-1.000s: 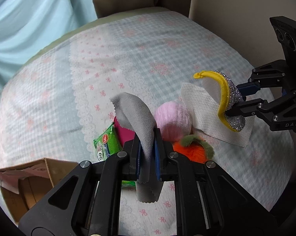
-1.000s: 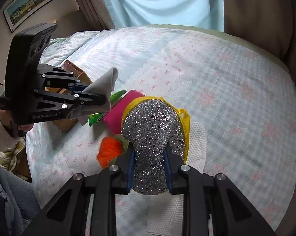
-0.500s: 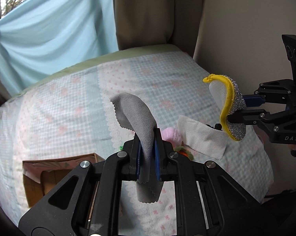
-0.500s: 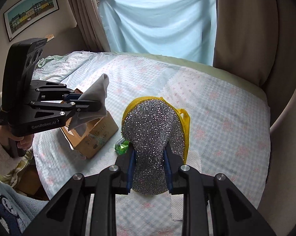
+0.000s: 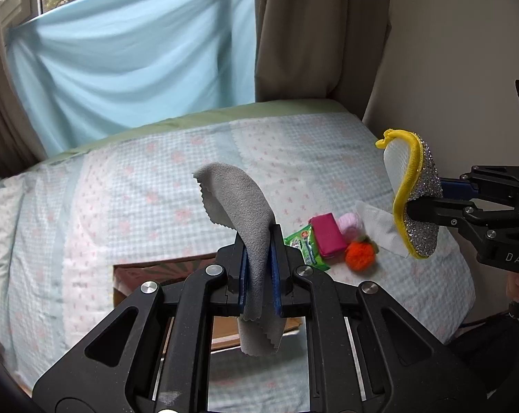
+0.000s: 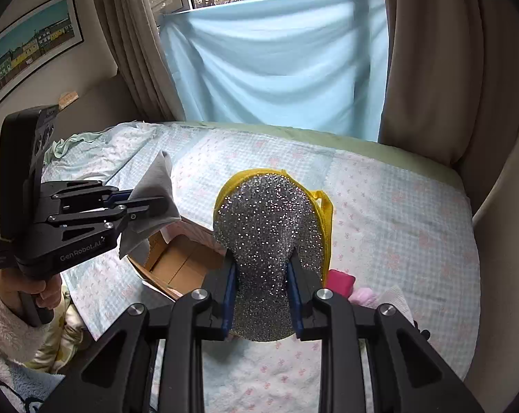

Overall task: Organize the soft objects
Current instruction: 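Carry the grey cloth and glitter sponge into the box and release both, then withdraw both tools from the box and move toward the remaining items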

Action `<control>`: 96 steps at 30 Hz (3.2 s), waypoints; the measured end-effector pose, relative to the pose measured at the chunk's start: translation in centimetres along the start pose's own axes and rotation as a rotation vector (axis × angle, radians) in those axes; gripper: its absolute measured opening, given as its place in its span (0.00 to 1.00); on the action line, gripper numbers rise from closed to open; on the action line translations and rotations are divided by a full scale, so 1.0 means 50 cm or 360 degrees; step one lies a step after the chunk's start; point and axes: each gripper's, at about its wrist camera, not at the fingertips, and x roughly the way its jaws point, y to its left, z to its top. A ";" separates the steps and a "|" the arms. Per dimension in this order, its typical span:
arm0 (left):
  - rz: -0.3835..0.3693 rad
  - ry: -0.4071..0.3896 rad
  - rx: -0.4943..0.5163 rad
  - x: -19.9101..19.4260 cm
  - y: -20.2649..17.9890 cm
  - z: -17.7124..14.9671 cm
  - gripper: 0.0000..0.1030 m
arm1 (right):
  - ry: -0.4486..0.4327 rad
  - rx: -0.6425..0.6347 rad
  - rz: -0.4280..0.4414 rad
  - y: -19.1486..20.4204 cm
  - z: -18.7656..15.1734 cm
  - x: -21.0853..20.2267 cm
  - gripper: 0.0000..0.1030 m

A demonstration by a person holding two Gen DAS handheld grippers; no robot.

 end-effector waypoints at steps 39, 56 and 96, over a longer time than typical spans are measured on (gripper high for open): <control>-0.0217 0.0882 0.0318 0.376 0.305 -0.214 0.09 | 0.0798 0.1159 -0.0129 0.209 -0.020 0.560 0.33; -0.0231 0.0869 0.0192 0.326 0.316 -0.222 1.00 | 0.0791 0.1186 -0.0145 0.218 -0.049 0.546 1.00; -0.0069 0.0211 -0.0161 -0.028 -0.043 -0.061 1.00 | 0.0186 0.0820 -0.0584 0.076 -0.131 -0.085 1.00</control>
